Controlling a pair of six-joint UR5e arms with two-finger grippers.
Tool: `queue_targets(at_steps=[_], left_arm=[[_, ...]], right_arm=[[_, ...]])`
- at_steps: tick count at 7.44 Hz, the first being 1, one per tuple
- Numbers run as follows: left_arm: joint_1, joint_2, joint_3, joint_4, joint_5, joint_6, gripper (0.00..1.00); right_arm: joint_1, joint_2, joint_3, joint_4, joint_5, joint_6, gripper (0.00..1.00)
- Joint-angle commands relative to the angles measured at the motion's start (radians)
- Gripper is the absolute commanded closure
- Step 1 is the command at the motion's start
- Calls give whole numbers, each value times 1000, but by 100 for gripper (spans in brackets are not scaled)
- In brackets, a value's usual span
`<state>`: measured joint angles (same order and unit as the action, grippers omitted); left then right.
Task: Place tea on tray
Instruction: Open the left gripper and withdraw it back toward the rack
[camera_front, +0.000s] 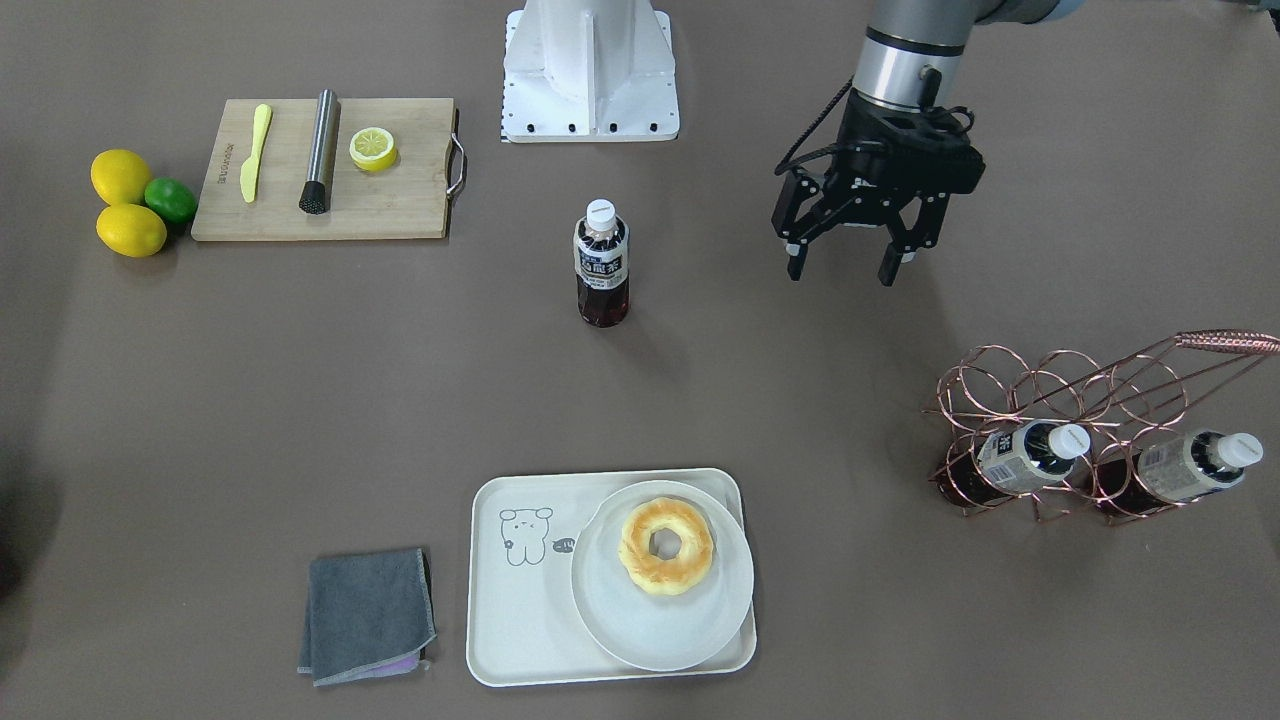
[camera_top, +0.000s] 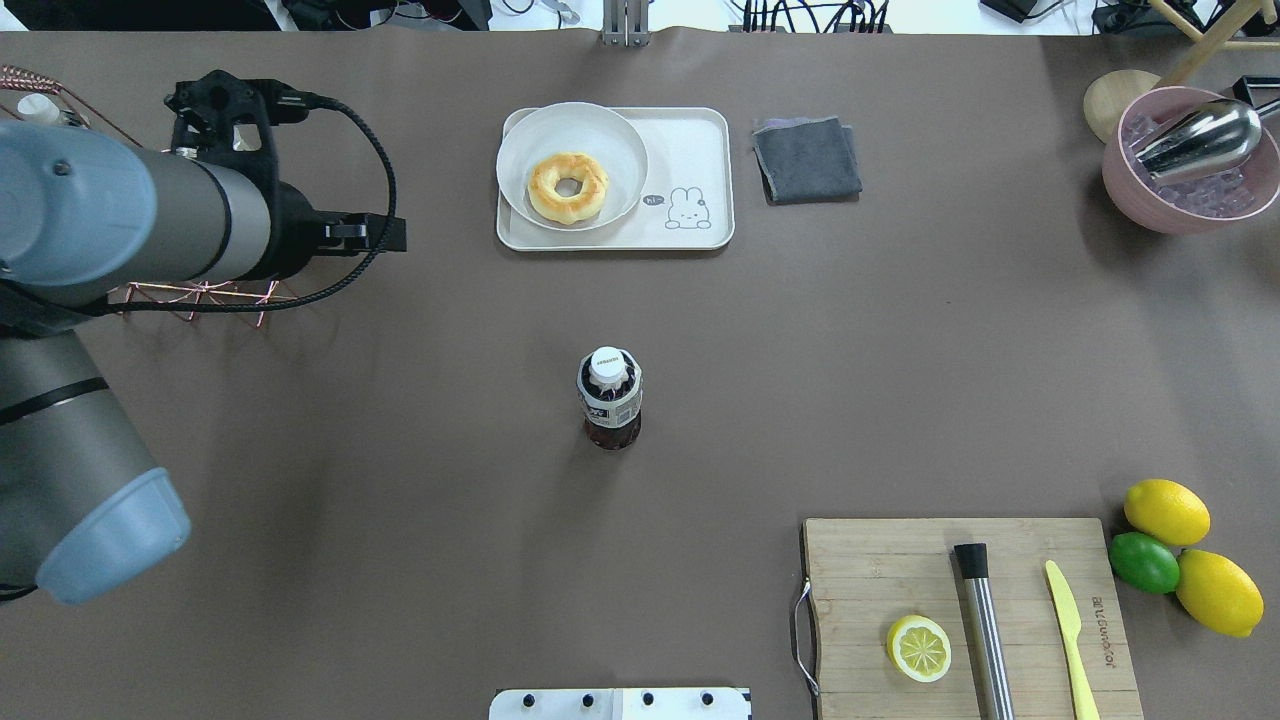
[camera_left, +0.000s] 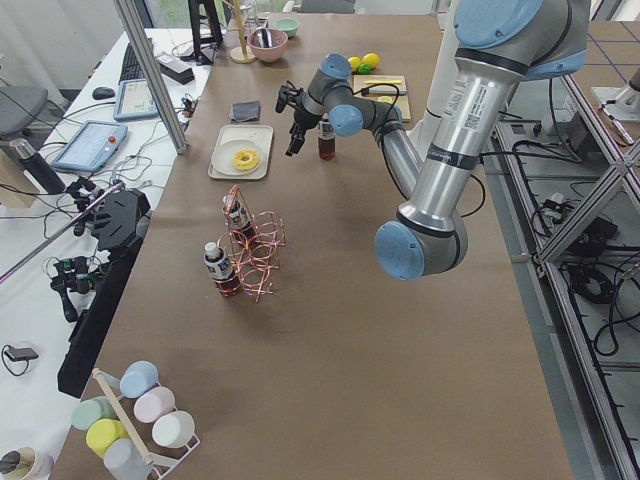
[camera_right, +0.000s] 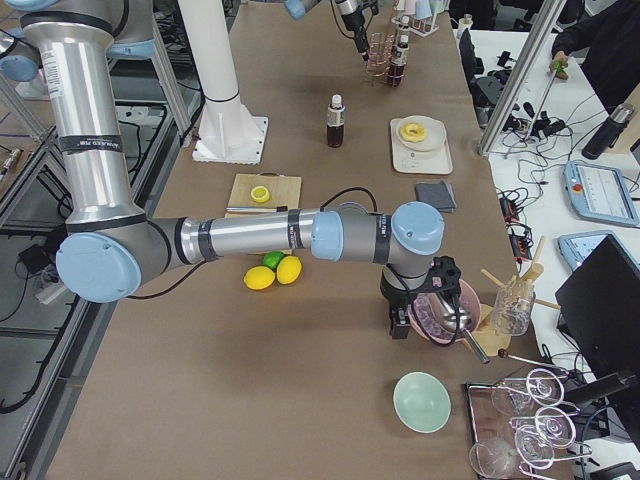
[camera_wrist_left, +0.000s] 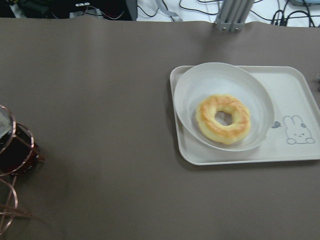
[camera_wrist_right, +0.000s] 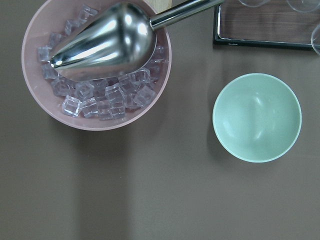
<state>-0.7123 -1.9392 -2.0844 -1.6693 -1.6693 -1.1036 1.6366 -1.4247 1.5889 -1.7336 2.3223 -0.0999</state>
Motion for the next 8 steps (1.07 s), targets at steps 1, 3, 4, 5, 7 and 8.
queue_targets(at_steps=[1, 3, 4, 5, 7, 8], left_arm=[[-212, 202, -46, -1, -227, 298, 2], [-455, 357, -31, 0, -335, 723, 2], [-578, 402, -13, 11, -372, 908, 2], [-711, 420, 42, 23, -447, 1023, 2], [-864, 424, 177, 23, -500, 1260, 2], [-925, 425, 226, 23, -501, 1354, 2]], right_arm=[[-18, 19, 0, 11, 2, 20, 0], [-34, 35, -6, 11, 20, 20, 0], [-44, 35, 2, 11, 44, 23, 0], [-63, 42, 34, 20, 104, 95, 0], [-247, 116, 182, 29, 97, 394, 0], [-362, 195, 213, 29, 74, 537, 0]])
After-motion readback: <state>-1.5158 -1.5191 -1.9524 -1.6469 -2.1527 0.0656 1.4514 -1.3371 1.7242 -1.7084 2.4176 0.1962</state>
